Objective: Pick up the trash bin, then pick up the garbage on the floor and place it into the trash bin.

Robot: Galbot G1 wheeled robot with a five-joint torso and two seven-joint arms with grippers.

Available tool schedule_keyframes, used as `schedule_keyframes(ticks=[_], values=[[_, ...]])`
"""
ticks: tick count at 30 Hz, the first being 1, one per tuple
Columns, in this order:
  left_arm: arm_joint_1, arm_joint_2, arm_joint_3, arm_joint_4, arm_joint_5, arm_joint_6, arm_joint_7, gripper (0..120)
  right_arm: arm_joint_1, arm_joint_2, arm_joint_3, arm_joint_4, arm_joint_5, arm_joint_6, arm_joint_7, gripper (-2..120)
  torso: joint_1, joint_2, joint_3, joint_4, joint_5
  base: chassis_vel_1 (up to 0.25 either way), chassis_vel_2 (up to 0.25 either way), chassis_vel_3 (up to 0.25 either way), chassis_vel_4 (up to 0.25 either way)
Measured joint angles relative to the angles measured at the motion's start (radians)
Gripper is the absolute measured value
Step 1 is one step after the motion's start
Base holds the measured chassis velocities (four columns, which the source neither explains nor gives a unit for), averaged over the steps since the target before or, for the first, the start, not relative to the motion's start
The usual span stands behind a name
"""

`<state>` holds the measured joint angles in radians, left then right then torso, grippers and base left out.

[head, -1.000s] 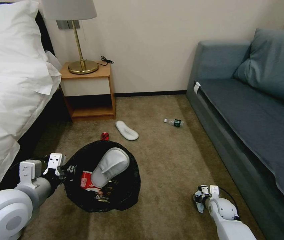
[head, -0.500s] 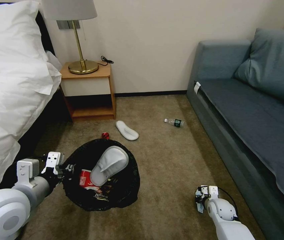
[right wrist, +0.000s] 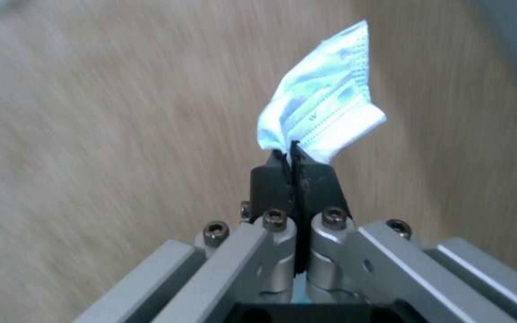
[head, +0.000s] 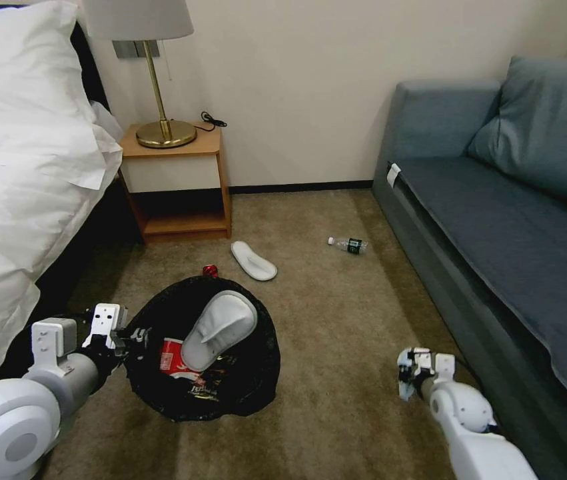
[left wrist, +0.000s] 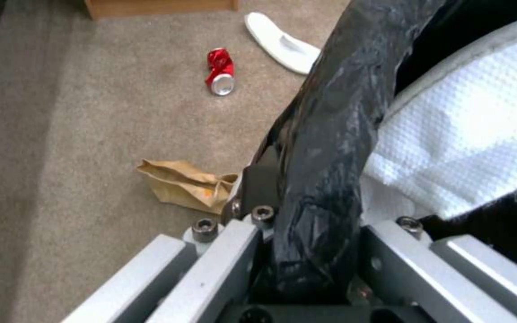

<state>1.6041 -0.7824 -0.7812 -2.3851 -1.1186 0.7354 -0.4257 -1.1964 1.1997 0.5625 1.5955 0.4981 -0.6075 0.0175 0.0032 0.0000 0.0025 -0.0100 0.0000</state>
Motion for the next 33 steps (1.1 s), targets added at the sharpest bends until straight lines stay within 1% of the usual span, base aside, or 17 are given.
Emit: schedule_keyframes(ticks=[2, 3, 6, 9, 12, 14, 15, 17, 18, 20, 21, 23, 24, 26, 27, 30, 33], values=[[-0.002, -0.004, 0.001, 0.001, 0.0, 0.0, -0.01, 2, 0.013, -0.036, 0.014, 0.092, 0.044, -0.001, -0.001, 0, 0.0, 0.0, 0.0, 0.0, 0.0, 0.0, 0.0, 0.0, 0.0], [-0.002, -0.004, 0.001, 0.001, 0.0, 0.0, -0.01, 2, 0.013, -0.036, 0.014, 0.092, 0.044, -0.001, -0.001, 0, 0.0, 0.0, 0.0, 0.0, 0.0, 0.0, 0.0, 0.0, 0.0], [-0.011, -0.006, 0.006, 0.007, 0.002, 0.0, -0.024, 2, 0.05, -0.082, 0.017, 0.205, 0.112, -0.007, -0.008, 0, 0.0, 0.0, 0.0, 0.0001, 0.0, 0.0, 0.0, 0.0, 0.0], [-0.018, -0.004, 0.013, 0.012, 0.001, 0.0, -0.032, 2, 0.07, -0.102, 0.01, 0.24, 0.145, -0.008, -0.018, 0, 0.0, 0.0, 0.0, 0.0, 0.0, 0.0, 0.0, 0.0, 0.0], [-0.03, -0.002, 0.029, 0.022, 0.001, 0.0, -0.039, 2, 0.104, -0.13, -0.003, 0.282, 0.192, -0.007, -0.054, 0, 0.0, 0.0, 0.0, 0.0, 0.0, 0.0, 0.0, 0.0, 0.0], [-0.055, -0.002, 0.058, 0.047, 0.009, 0.0, -0.045, 2, 0.157, -0.16, -0.027, 0.31, 0.236, 0.023, -0.137, 0, 0.0, 0.0, 0.0, 0.0001, 0.0001, 0.0, 0.0, 0.0, 0.0], [-0.055, -0.002, 0.058, 0.047, 0.009, 0.0, -0.045, 2, 0.157, -0.16, -0.027, 0.31, 0.236, 0.023, -0.137, 0, 0.0, 0.0, 0.0, 0.0001, 0.0001, 0.0, 0.0, 0.0, 0.0], [-0.084, -0.009, 0.087, 0.072, 0.009, 0.0, -0.053, 2, 0.198, -0.186, -0.056, 0.319, 0.284, 0.062, -0.215, 0, 0.0, 0.0, 0.0, 0.0002, -0.0003, 0.0, 0.0, 0.0, 0.0], [-0.084, -0.009, 0.087, 0.072, 0.009, 0.0, -0.053, 2, 0.198, -0.186, -0.056, 0.319, 0.284, 0.062, -0.215, 0, 0.0, 0.0, 0.0, 0.0002, -0.0003, 0.0, 0.0, 0.0, 0.0], [-0.117, -0.016, 0.11, 0.102, 0.006, 0.0, -0.061, 2, 0.24, -0.203, -0.092, 0.32, 0.332, 0.094, -0.291, 0, 0.0, 0.0, 0.0, 0.0, 0.0, 0.0, 0.0, 0.0, 0.0], [-0.117, -0.016, 0.11, 0.102, 0.006, 0.0, -0.061, 2, 0.24, -0.203, -0.092, 0.32, 0.332, 0.094, -0.291, 0, 0.0, 0.0, 0.0, 0.0, 0.0, 0.0, 0.0, 0.0, 0.0], [-0.152, -0.025, 0.131, 0.134, -0.001, 0.0, -0.069, 2, 0.291, -0.207, -0.143, 0.304, 0.371, 0.122, -0.342, 0, 0.0, 0.0, 0.0, 0.0, -0.0002, 0.0, 0.0, 0.0, 0.0], [-0.152, -0.025, 0.131, 0.134, -0.001, 0.0, -0.069, 2, 0.291, -0.207, -0.143, 0.304, 0.371, 0.122, -0.342, 0, 0.0, 0.0, 0.0, 0.0, -0.0002, 0.0, 0.0, 0.0, 0.0], [-0.191, -0.036, 0.149, 0.169, -0.004, 0.0, -0.079, 2, 0.362, -0.2, -0.216, 0.276, 0.42, 0.143, -0.362, 0, 0.0, 0.0, 0.0, 0.0001, 0.0001, 0.0, 0.0, 0.0, 0.0], [-0.191, -0.036, 0.149, 0.169, -0.004, 0.0, -0.079, 2, 0.362, -0.2, -0.216, 0.276, 0.42, 0.143, -0.362, 0, 0.0, 0.0, 0.0, 0.0001, 0.0001, 0.0, 0.0, 0.0, 0.0], [-0.234, -0.045, 0.167, 0.199, -0.012, 0.0, -0.092, 2, 0.463, -0.17, -0.315, 0.23, 0.433, 0.154, -0.395, 0, 0.0, 0.0, 0.0, 0.0002, -0.0001, 0.0, 0.0, 0.0, 0.0], [-0.247, -0.045, 0.175, 0.204, -0.017, 0.0, -0.104, 2, 0.504, -0.148, -0.36, 0.214, 0.437, 0.154, -0.413, 0, 0.0, 0.0, 0.0, 0.0, -0.0003, 0.0, 0.0, 0.0, 0.0]])
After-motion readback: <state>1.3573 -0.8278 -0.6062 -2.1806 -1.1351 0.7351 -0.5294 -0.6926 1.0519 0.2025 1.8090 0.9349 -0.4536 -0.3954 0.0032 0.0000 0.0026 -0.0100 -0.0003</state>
